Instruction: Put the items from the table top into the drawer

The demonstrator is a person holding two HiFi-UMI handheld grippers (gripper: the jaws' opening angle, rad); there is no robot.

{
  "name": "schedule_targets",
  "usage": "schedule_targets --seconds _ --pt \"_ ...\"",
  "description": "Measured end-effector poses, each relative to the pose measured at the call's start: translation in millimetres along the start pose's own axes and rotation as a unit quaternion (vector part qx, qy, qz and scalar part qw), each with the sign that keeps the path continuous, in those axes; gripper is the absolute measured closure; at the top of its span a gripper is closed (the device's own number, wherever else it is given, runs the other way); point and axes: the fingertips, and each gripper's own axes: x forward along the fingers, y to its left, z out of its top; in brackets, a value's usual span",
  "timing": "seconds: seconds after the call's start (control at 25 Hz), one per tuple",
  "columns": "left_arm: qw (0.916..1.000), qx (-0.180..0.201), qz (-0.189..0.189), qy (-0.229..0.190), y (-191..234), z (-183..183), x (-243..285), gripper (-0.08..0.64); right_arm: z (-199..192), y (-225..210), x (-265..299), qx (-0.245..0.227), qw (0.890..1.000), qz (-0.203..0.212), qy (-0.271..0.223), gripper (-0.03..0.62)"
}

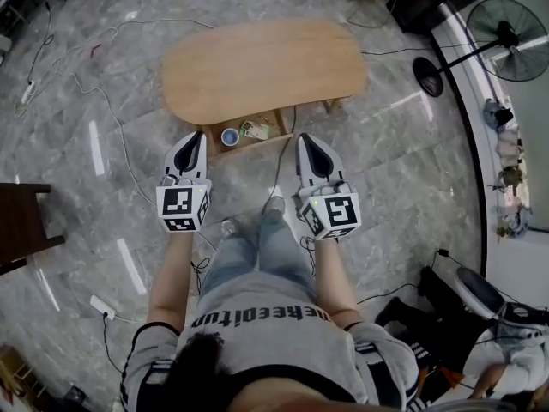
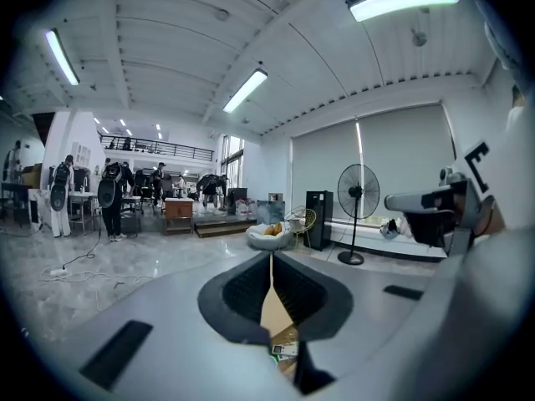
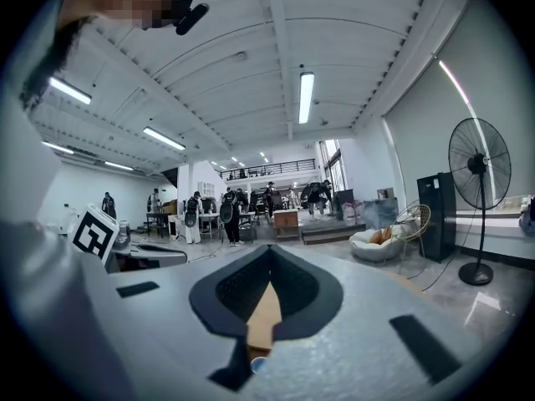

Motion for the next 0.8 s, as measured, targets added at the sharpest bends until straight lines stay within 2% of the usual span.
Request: schedule_targets --seconds 0.48,0.8 --pt "0.9966 0.006 -0.007 -0.082 -8.3 78.5 -47.9 0.548 53.9 21.5 -37.4 -0.021 0.998 -0.021 -0.047 0.592" --pt "0.9933 0.010 -0.008 -0.115 -7.0 112.8 -79.4 0.548 85.7 38.5 -55.3 -0.028 0.996 -0.030 -0.073 0.592"
